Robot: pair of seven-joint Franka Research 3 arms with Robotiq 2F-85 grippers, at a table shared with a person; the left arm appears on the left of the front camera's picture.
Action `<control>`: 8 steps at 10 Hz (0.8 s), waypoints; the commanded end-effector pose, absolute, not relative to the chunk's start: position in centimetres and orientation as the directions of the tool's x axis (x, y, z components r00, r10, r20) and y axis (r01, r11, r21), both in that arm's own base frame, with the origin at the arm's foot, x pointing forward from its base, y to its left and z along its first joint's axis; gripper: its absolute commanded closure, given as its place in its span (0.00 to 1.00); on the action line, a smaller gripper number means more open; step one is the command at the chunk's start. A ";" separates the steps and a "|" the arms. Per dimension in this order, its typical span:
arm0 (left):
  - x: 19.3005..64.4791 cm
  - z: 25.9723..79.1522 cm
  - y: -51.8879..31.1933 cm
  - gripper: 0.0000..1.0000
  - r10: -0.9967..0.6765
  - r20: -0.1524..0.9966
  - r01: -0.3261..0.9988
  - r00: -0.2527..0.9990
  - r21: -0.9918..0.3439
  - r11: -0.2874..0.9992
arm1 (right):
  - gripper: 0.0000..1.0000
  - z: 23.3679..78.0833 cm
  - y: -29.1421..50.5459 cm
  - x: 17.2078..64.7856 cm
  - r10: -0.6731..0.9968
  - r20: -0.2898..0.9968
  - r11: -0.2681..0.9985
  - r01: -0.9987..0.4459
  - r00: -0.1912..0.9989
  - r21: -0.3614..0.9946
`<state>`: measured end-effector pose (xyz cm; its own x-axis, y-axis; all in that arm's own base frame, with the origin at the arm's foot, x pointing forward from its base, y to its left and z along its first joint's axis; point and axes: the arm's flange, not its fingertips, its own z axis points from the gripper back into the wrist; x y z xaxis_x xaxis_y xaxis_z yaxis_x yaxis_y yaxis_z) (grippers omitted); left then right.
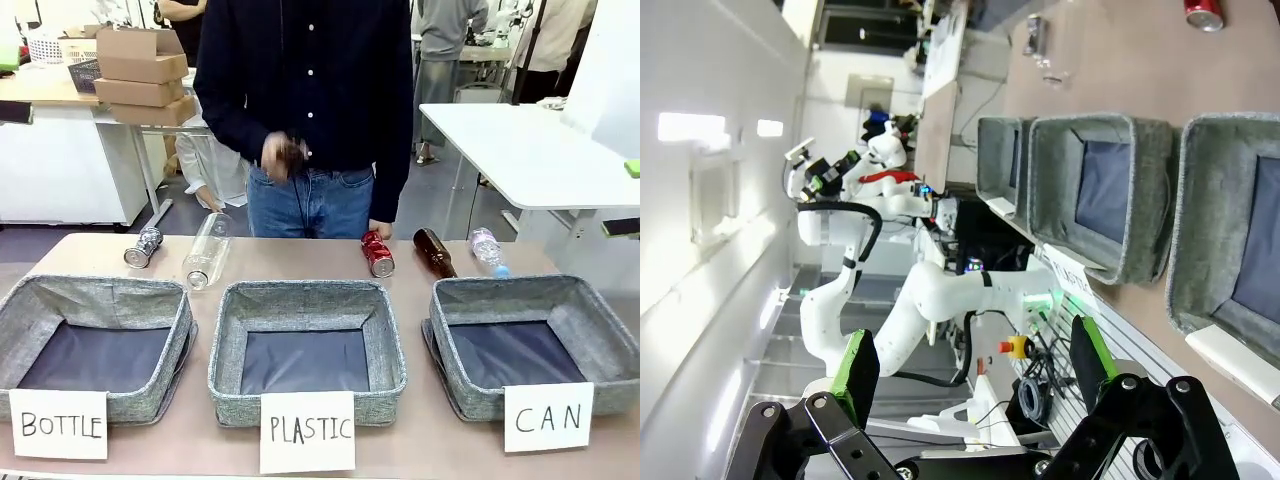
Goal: Sort the can waste into the basket.
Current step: Pick up the can waste from the table and place it in the right Fabric basket.
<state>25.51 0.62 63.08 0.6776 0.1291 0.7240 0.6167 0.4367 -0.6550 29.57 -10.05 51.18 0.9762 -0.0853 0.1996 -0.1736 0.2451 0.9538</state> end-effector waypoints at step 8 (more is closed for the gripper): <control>25.9 63.3 0.4 0.00 0.126 0.742 0.641 0.658 -0.640 0.423 | 0.00 51.5 -10.1 29.9 -0.084 0.230 0.225 -0.206 0.970 0.952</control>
